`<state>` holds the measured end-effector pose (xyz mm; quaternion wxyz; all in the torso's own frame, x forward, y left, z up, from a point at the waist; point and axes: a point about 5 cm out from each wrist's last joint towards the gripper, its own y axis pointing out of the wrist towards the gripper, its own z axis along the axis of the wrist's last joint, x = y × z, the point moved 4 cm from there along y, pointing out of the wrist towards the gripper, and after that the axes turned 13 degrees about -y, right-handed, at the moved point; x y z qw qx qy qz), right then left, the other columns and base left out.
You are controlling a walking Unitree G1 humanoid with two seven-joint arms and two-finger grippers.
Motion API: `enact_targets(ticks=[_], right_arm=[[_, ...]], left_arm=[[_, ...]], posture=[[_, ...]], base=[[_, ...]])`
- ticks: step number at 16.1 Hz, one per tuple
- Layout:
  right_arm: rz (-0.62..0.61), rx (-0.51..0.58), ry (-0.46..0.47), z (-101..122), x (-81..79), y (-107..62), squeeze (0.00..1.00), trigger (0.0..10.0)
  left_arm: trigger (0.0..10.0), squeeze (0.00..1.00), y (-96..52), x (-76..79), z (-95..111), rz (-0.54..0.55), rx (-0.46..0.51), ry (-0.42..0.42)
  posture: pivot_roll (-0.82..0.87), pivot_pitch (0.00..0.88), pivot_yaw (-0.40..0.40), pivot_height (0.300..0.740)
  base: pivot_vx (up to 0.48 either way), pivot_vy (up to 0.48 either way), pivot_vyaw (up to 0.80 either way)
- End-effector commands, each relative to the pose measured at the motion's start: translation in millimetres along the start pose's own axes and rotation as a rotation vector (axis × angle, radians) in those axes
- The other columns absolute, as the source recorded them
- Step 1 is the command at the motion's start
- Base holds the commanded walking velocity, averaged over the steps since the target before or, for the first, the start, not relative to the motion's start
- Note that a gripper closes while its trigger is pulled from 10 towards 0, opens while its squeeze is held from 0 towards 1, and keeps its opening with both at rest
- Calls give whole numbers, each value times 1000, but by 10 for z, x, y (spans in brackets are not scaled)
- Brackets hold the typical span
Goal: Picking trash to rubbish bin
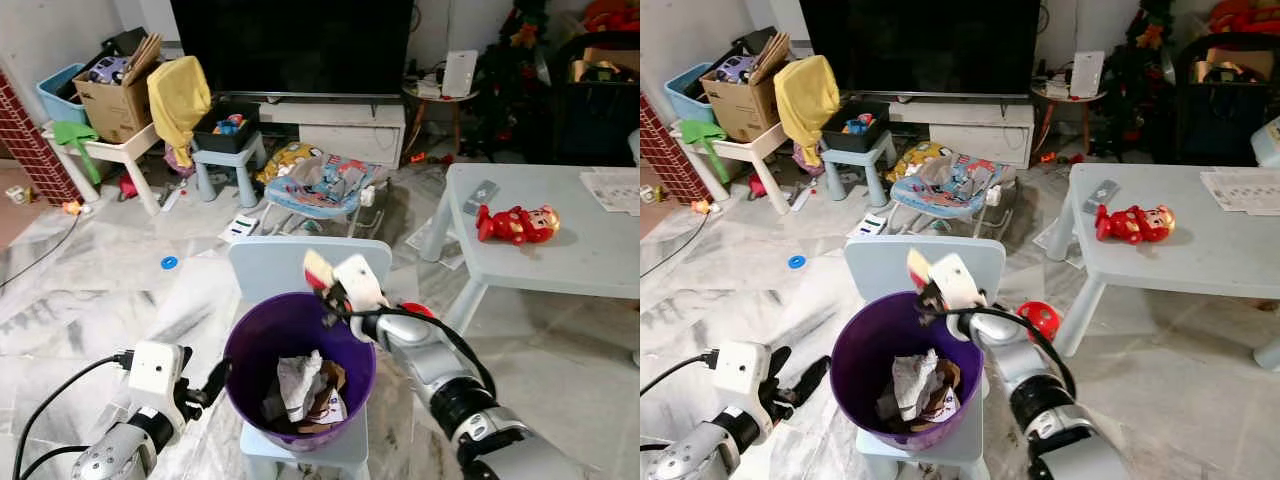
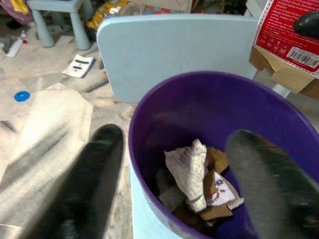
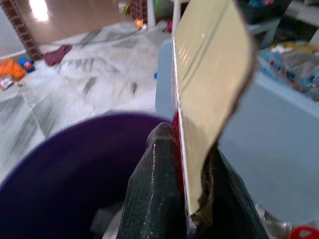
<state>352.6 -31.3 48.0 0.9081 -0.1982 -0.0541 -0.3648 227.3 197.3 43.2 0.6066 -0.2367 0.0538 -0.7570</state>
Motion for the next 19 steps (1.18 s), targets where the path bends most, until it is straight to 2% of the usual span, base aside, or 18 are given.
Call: enact_targets(ticks=[1,4,5,6,7,8,10,14,15,16,17,18,19], right_arm=[[24,-9,1,-16,0,-1,0,10000],[126,-53,17,-162,-150,-23,0,10000],[155,-67,10,-215,-225,-24,82,10000],[169,-75,18,-238,-260,-24,1000,10000],[185,-86,12,-260,-296,-23,1000,10000],[222,-101,-4,-295,-369,-25,1000,10000],[246,-101,-8,-305,-401,-30,1000,10000],[228,-102,-30,-313,-352,-42,1000,10000],[207,-88,-22,-284,-318,-34,1000,10000],[203,-66,-25,-244,-303,-29,1000,10000],[114,19,-58,-72,-158,-11,1000,10000],[86,46,-65,-18,-113,-12,1000,10000],[-12,109,-70,118,50,-31,1000,10000]], left_arm=[[10000,1000,-10,-30,-43,-1,-15,7],[10000,1000,-46,-117,-170,-4,-62,-17],[10000,1000,-104,-186,-266,-13,-102,-43],[10000,1000,-122,-215,-309,-20,-117,-66],[10000,1000,-141,-269,-381,-18,-139,-92],[10000,1000,-162,-379,-545,-14,-176,-107],[10000,1000,-129,-472,-659,-5,-196,-111],[10000,996,21,-662,-843,22,-247,-111],[10000,384,33,-682,-859,25,-248,-106],[10000,0,44,-701,-875,29,-248,-107],[10000,0,83,-743,-854,38,-223,-81],[10000,0,93,-750,-839,40,-213,-70],[10000,0,144,-772,-783,49,-171,-50]], posture=[[214,9,14,740],[218,8,19,740],[219,8,20,740],[219,8,20,740],[222,10,20,740],[222,10,20,740],[222,11,21,740],[210,13,21,740],[210,13,21,740],[202,12,22,740],[200,11,21,740],[190,11,19,740],[180,10,18,740]], base=[[0,0,0],[0,0,0],[0,0,0],[0,0,0],[0,0,0],[0,0,0],[0,0,0],[0,0,0],[0,0,0],[0,0,0],[0,0,0],[0,0,0],[0,0,0]])
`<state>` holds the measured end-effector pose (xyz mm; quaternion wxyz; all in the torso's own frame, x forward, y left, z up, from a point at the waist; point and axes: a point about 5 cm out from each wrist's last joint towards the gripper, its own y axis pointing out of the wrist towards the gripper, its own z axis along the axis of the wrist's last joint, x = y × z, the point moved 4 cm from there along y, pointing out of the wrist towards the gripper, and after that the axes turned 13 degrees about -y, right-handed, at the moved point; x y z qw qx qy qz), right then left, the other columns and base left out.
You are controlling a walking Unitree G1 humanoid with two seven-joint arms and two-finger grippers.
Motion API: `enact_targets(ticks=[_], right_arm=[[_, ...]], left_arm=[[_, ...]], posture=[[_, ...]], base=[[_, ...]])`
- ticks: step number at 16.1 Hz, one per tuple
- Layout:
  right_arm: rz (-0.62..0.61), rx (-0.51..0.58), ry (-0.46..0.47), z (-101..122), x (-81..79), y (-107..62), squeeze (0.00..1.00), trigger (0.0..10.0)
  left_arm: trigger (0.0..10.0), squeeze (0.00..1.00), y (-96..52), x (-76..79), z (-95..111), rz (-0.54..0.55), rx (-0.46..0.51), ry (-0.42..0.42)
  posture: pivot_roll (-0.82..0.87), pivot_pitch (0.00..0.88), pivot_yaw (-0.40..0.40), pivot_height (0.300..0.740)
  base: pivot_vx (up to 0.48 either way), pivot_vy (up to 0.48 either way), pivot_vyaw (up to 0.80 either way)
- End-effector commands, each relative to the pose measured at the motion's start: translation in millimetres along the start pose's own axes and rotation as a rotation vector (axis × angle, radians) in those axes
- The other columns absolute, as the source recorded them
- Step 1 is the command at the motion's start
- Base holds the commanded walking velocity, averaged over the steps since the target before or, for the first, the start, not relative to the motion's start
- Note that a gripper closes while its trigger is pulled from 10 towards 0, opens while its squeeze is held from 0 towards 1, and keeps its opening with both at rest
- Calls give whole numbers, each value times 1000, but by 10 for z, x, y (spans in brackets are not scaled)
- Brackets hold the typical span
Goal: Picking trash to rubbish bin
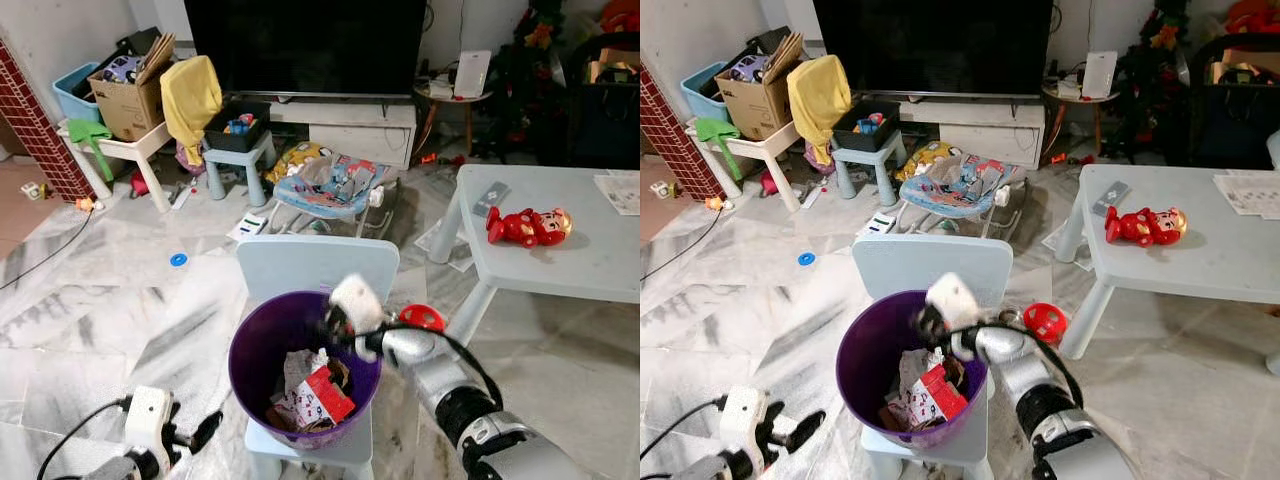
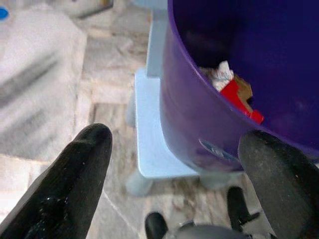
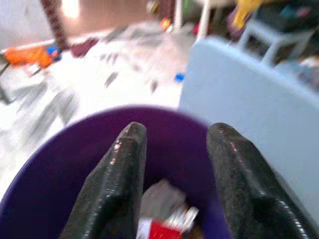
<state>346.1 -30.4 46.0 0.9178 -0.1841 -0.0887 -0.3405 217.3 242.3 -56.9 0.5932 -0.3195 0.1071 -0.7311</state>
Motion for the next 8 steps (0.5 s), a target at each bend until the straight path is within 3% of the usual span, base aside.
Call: enact_targets(ticks=[1,2,5,6,7,8], right_arm=[[-109,84,-8,200,222,-19,1000,10000],[-244,170,17,367,477,-122,1000,10000],[-372,252,10,526,729,-322,1000,10000],[-418,275,-10,587,802,-416,1000,10000],[-451,303,-11,655,845,-503,1000,10000],[-484,317,-19,697,875,-580,1000,10000]], left_arm=[[10000,0,1,-64,99,28,50,30],[10000,0,93,-5,273,42,157,74],[10000,0,236,295,552,21,351,144],[10000,0,287,623,1074,-34,545,209],[10000,0,293,865,1529,-71,663,228],[10000,0,304,1011,1818,-83,723,237]], posture=[[170,9,18,740],[150,7,17,740],[126,3,15,740],[110,1,15,740],[101,0,16,740],[78,0,19,740]], base=[[0,0,0],[0,0,0],[0,0,0],[0,0,0],[0,0,0],[0,0,0]])
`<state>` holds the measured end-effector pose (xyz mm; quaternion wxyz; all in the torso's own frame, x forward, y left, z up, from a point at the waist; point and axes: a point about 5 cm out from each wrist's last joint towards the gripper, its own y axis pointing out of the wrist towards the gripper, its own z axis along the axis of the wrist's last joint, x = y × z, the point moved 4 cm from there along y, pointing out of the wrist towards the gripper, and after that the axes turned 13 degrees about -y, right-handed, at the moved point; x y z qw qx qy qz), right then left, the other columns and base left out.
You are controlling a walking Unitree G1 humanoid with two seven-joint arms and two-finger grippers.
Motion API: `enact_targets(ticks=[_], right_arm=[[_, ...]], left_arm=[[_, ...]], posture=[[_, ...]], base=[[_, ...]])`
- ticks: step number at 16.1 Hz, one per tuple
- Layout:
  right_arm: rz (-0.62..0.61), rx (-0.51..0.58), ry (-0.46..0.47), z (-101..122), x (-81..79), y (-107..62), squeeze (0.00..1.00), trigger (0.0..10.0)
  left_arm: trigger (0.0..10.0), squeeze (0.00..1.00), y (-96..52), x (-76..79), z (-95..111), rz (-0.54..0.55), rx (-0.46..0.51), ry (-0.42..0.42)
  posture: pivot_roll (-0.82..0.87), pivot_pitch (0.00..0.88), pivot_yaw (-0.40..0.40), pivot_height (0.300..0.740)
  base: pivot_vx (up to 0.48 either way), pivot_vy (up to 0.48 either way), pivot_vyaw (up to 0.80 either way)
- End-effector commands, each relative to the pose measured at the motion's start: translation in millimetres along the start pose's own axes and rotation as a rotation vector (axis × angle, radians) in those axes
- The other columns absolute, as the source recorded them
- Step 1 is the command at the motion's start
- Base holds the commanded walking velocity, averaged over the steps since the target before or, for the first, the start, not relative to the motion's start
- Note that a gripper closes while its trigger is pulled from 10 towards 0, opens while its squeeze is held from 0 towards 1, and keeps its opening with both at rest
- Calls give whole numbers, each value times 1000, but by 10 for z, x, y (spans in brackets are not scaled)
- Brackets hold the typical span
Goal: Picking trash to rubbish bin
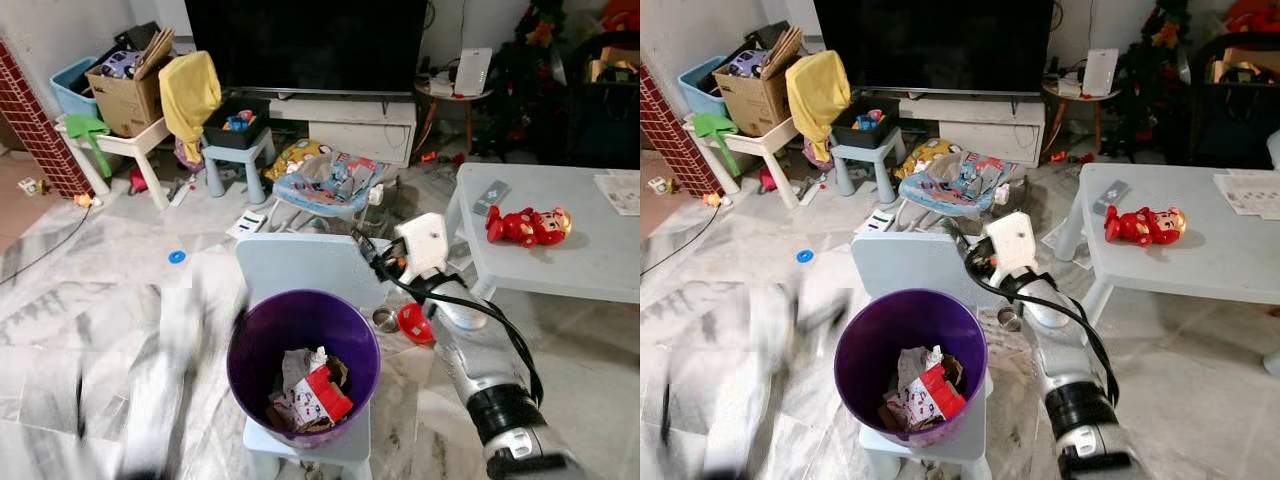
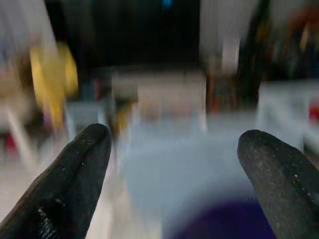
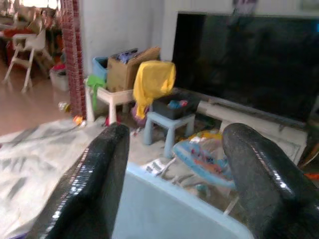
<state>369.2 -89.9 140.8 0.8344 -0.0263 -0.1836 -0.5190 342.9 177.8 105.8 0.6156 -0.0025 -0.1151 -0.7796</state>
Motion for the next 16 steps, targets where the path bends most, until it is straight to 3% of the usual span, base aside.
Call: enact_targets(ticks=[1,2,3,4,5,6,8,9,10,11,12,15,16], right_arm=[[-76,36,-8,142,159,-51,1000,10000],[-96,43,-14,175,190,-84,1000,10000],[-162,52,-24,252,295,-210,1000,10000],[-172,51,-23,265,310,-236,1000,10000],[-199,48,-34,290,364,-322,1000,10000],[-231,32,-54,311,443,-463,1000,10000],[-248,15,-49,319,483,-537,1000,10000],[-251,0,-49,326,493,-572,851,10000],[-256,-10,-45,333,506,-596,565,10000],[-261,-18,-39,336,518,-616,125,10000],[-261,-24,-35,339,523,-626,0,10000],[-252,-35,-29,341,508,-604,0,10000],[-247,-38,-22,342,493,-584,0,10000]], left_arm=[[10000,0,164,75,134,0,15,21],[10000,0,262,148,248,-7,41,24],[10000,0,508,448,613,-34,122,24],[10000,0,530,500,665,-38,130,28],[10000,0,647,629,829,-47,140,22],[10000,0,809,827,1150,-40,169,13],[10000,0,799,954,1305,-33,182,-11],[10000,0,726,1000,1365,-18,187,-9],[10000,0,654,1031,1390,-8,182,-12],[10000,0,567,1030,1357,7,161,-24],[10000,0,477,1006,1289,25,130,-37],[10000,0,275,1032,1163,68,76,-95],[10000,0,227,1122,1191,66,74,-118]], posture=[[69,0,18,740],[57,0,20,740],[33,0,19,740],[30,0,20,740],[16,0,22,740],[8,0,24,740],[-1,0,27,740],[-1,0,26,740],[-2,0,27,740],[-1,0,25,740],[-2,0,24,740],[3,0,18,740],[6,0,14,740]], base=[[0,0,0],[0,0,0],[0,0,0],[0,0,0],[0,0,0],[0,0,0],[0,0,0],[0,0,0],[0,0,0],[0,0,0],[0,0,0],[0,0,0],[0,0,-600]])
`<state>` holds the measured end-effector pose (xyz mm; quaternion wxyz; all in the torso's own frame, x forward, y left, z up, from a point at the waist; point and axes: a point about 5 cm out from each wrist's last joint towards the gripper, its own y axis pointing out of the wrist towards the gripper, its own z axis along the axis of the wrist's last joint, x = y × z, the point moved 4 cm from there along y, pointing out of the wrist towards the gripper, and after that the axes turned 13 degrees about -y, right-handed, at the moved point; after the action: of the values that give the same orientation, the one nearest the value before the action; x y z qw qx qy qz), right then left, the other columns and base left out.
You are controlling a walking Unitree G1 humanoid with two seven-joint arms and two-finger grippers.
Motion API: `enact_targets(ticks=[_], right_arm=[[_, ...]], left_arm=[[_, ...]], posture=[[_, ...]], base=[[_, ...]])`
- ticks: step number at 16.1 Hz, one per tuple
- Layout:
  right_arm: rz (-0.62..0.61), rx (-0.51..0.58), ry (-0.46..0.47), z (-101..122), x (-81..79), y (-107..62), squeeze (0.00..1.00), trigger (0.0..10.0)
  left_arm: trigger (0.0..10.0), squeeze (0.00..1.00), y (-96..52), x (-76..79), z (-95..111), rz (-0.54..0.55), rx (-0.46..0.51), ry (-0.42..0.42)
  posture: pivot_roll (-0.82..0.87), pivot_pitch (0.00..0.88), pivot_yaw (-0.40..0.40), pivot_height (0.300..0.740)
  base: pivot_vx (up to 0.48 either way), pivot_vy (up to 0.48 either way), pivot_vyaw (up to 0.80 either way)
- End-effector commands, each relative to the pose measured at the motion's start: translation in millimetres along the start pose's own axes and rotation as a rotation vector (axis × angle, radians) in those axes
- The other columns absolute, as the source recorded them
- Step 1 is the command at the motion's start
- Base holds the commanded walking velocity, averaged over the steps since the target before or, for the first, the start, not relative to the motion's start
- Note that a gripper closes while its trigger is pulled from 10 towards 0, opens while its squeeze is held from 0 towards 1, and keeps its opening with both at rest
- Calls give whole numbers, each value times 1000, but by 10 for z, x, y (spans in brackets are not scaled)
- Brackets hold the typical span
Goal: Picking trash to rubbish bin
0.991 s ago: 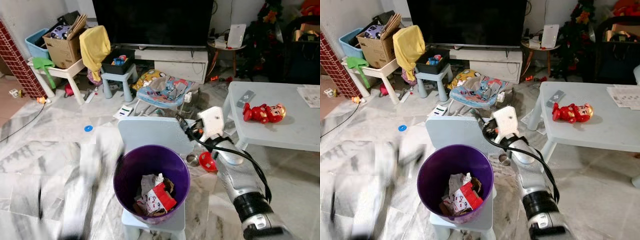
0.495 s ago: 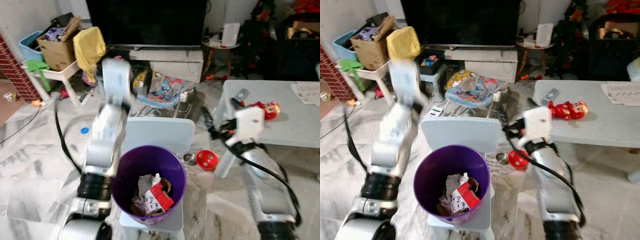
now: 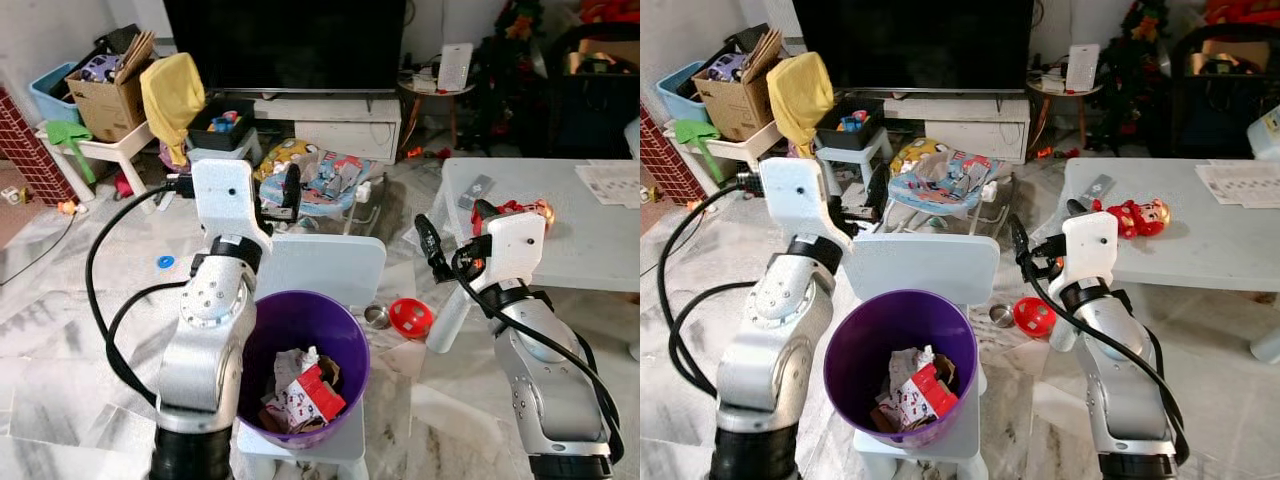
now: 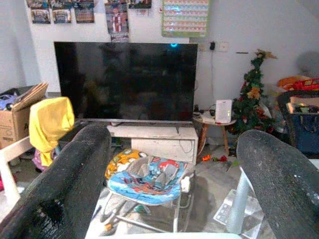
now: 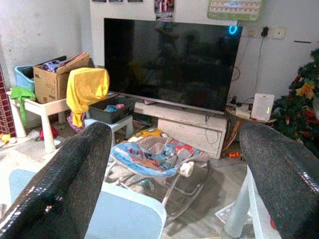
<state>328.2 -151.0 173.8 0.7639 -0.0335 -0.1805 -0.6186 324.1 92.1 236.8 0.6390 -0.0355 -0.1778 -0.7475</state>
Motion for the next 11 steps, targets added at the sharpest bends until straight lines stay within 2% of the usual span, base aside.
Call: enact_targets(ticks=[1,4,8,11], right_arm=[[-4,12,10,66,6,24,0,10000],[1,9,8,73,-1,42,0,10000],[7,-1,18,50,-54,49,0,10000],[13,-1,22,54,-90,62,0,10000]], left_arm=[[10000,0,-57,156,69,-22,7,-9],[10000,0,-135,158,9,-20,-18,-23],[10000,0,-113,-51,-143,2,-67,-29],[10000,0,-111,-136,-203,-2,-80,-27]], posture=[[6,0,12,740],[3,0,14,740],[6,0,17,740],[6,0,19,740]], base=[[0,0,-800],[0,0,-800],[0,0,0],[0,0,0]])
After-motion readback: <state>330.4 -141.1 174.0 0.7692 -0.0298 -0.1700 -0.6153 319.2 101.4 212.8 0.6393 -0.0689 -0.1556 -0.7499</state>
